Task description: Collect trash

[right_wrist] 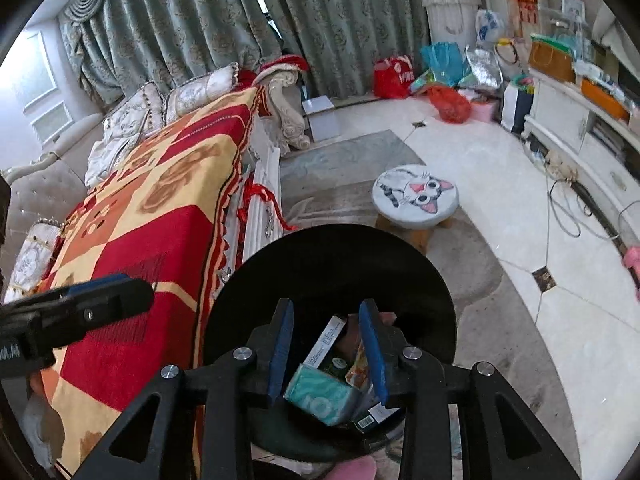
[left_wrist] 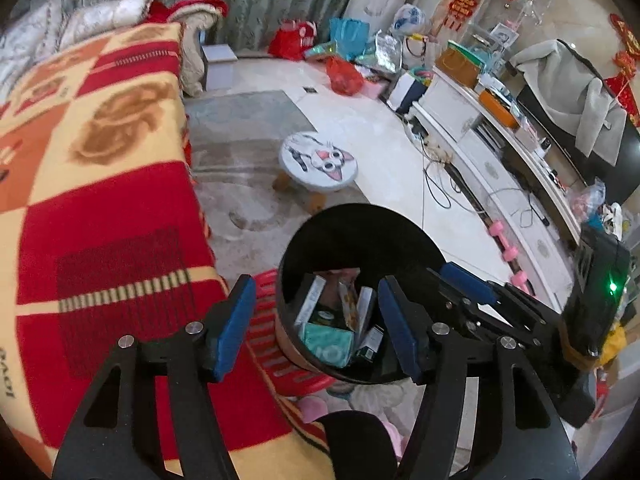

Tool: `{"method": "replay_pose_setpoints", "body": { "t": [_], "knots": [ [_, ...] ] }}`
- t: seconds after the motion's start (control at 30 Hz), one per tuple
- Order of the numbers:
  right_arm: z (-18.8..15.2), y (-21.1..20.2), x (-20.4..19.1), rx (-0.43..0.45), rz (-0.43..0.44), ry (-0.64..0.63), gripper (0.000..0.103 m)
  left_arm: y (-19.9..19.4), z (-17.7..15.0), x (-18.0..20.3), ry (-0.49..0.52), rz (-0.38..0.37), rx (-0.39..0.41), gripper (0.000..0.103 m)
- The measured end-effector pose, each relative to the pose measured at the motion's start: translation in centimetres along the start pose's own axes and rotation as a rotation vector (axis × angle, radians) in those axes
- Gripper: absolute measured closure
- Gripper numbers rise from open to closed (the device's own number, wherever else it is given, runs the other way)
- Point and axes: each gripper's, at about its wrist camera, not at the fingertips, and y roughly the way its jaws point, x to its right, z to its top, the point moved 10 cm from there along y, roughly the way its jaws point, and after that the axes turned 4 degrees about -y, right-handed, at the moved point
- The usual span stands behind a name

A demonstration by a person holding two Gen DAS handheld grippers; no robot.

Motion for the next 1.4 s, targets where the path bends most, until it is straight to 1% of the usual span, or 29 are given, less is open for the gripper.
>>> {"method": "replay_pose_setpoints", "body": {
  "t": [0.07,0.13,0.23,0.33,0.57,0.67,0.7,0.73,0.8,1.13,1.4],
  "knots": [
    [0.2,-1.0,-0.5,0.027,-0.021,-0.013,0.068,-1.1,0.0,-0.1,0.011,0.02,0.034,0.041],
    [0.3,-2.1,-0.9,0.052,-0.044,-0.014,0.066,-2.4,0.0,-0.4,0.026,0.065,0.073,0.041],
    [0.5,-3.4,-1.5,0.08,-0.061,-0.012,0.066,-4.3,-0.1,-0.5,0.054,0.106,0.136,0.041],
    [1.0,-5.1,-2.2,0.117,-0.096,-0.024,0.066,-6.2,0.0,-0.9,0.064,0.111,0.185,0.041],
    [2.2,-8.5,-4.2,0.197,-0.109,-0.027,0.065,-10.0,0.2,-1.5,0.06,0.106,0.272,0.041],
    [2.6,-9.7,-5.0,0.227,-0.108,-0.027,0.06,-11.4,0.2,-1.8,0.066,0.11,0.305,0.041],
    [2.7,-10.0,-5.3,0.233,-0.109,-0.03,0.053,-11.9,0.2,-2.0,0.066,0.112,0.319,0.041],
    [2.8,-10.3,-5.5,0.241,-0.115,-0.033,0.043,-12.2,0.1,-2.0,0.064,0.11,0.325,0.041],
    [3.0,-11.0,-5.9,0.261,-0.123,-0.039,0.033,-12.9,0.1,-2.2,0.058,0.101,0.337,0.041],
    [3.7,-12.9,-7.1,0.307,-0.144,-0.049,0.031,-14.1,-0.1,-3.1,0.059,0.102,0.367,0.041],
    [4.1,-13.5,-7.6,0.323,-0.152,-0.059,0.029,-14.6,0.0,-3.4,0.062,0.107,0.384,0.041]
  ]
}}
